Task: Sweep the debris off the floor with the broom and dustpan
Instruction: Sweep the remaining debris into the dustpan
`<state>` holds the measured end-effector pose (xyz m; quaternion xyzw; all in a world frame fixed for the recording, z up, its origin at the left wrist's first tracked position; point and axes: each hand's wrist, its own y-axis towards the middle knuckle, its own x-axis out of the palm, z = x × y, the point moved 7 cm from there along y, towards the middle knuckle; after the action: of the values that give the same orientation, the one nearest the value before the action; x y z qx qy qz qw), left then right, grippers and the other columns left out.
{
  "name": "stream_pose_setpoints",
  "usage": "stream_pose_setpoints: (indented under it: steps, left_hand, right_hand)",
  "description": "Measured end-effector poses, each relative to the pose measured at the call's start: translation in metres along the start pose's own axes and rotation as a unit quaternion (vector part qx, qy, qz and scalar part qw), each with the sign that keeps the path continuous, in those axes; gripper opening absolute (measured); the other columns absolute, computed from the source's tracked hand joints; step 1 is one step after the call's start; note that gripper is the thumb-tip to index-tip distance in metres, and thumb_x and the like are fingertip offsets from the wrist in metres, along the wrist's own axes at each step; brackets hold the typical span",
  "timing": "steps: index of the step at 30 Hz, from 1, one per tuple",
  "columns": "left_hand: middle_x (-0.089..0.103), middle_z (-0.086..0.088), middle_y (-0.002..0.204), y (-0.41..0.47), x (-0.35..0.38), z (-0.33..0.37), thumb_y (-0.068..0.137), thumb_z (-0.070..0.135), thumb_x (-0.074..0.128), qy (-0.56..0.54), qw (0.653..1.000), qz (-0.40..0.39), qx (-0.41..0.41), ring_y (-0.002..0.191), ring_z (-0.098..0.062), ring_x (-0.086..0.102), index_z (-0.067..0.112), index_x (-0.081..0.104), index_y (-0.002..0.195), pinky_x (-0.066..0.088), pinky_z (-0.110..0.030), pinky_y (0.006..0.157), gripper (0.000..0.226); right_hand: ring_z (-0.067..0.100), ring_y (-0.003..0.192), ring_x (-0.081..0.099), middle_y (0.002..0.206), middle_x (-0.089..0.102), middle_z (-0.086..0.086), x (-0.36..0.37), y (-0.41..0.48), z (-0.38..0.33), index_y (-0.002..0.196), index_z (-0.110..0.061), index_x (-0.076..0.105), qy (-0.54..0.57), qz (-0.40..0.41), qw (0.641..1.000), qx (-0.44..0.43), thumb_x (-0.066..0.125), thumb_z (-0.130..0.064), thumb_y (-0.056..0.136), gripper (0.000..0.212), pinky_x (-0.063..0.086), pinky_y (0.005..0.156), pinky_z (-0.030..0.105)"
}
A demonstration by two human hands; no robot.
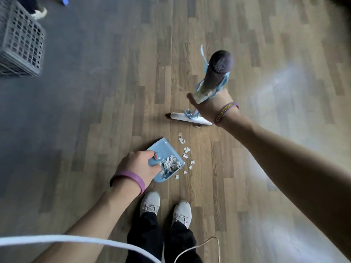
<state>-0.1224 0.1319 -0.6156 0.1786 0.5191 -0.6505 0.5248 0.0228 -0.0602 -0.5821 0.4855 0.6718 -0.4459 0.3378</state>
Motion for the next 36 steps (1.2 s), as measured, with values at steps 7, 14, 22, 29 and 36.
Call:
stream_pose_setpoints:
  steps: [7,14,22,29,36]
  left_hand:
    - [0.043,0.005,0.055,-0.007,0.005,-0.024,0.082,0.030,0.057,-0.011,1.000,0.007,-0.014,0.065,-0.024,0.043,0.030,0.040,0.053,0.030,-0.025,0.052,0.034]
    - [0.048,-0.002,0.065,-0.009,0.002,-0.044,0.081,0.029,0.058,-0.029,0.999,0.020,0.013,0.069,-0.028,0.048,0.027,0.044,0.062,0.033,-0.025,0.056,0.024]
    - [0.042,0.000,0.053,-0.020,-0.005,-0.080,0.083,0.030,0.056,-0.015,0.999,0.041,0.023,0.065,-0.031,0.045,0.022,0.042,0.058,0.037,-0.028,0.056,0.029]
    - [0.048,-0.005,0.056,-0.020,-0.005,-0.082,0.082,0.030,0.057,-0.031,0.997,0.053,0.043,0.066,-0.034,0.051,0.017,0.053,0.064,0.041,-0.028,0.056,0.023]
    - [0.043,0.002,0.049,-0.014,-0.007,-0.087,0.080,0.028,0.060,-0.047,0.997,0.049,0.034,0.053,-0.022,0.040,0.027,0.047,0.053,0.032,-0.025,0.050,0.030]
  right_hand:
    - [0.037,0.086,0.057,0.083,0.060,0.015,0.051,-0.051,-0.055,0.089,-0.011,0.063,0.024,-0.076,0.997,0.000,0.051,-0.039,0.091,0.031,0.037,0.068,0.030]
    - [0.032,0.082,0.064,0.080,0.071,0.007,0.040,-0.067,-0.066,0.082,-0.014,0.067,0.147,0.082,0.984,0.058,0.043,-0.064,0.081,0.056,0.050,0.072,0.031]
    - [0.021,0.057,0.070,0.064,0.071,0.004,-0.005,-0.087,-0.026,0.046,-0.022,0.065,0.392,0.205,0.874,0.199,0.056,-0.032,0.076,0.033,0.060,0.061,0.039]
    - [0.024,0.072,0.070,0.068,0.068,0.000,0.009,-0.094,-0.019,0.067,-0.032,0.064,0.263,0.123,0.952,0.099,0.062,-0.048,0.069,0.016,0.057,0.075,0.047]
    - [0.028,0.064,0.066,0.075,0.063,0.015,0.054,-0.074,0.000,0.071,-0.021,0.057,0.303,0.059,0.934,0.180,0.059,-0.026,0.081,0.011,0.058,0.059,0.038]
